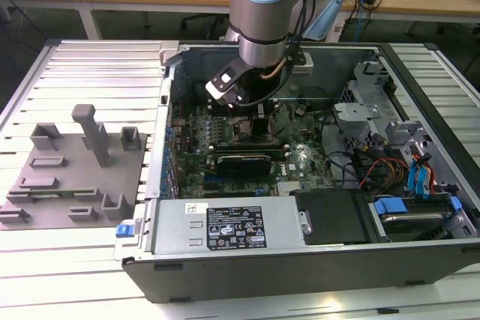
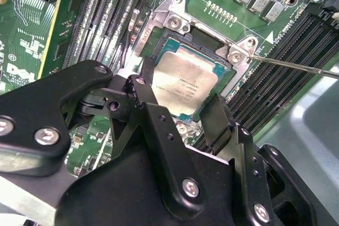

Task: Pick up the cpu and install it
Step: 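Place the cpu into insertion slot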

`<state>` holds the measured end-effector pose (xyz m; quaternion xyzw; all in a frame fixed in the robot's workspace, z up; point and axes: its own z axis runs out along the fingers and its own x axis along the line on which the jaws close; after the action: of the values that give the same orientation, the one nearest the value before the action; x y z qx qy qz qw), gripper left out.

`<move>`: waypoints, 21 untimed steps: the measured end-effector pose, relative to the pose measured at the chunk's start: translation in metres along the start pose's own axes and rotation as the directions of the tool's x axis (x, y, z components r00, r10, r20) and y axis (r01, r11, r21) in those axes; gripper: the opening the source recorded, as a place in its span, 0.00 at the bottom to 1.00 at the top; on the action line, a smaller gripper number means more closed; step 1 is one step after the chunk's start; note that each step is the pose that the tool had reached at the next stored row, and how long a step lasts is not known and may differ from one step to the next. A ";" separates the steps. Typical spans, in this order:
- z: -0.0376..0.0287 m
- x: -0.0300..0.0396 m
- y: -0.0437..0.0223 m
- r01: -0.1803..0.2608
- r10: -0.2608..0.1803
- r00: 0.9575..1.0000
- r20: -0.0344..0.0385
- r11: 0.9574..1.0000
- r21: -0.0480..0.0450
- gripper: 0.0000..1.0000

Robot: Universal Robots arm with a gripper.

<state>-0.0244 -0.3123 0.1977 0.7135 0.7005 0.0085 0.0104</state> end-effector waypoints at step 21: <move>-0.0047 0.0000 0.0001 0.005 -0.005 1.000 0.003 1.000 0.000 0.69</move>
<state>-0.0244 -0.3123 0.2024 0.7118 0.7023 0.0073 0.0113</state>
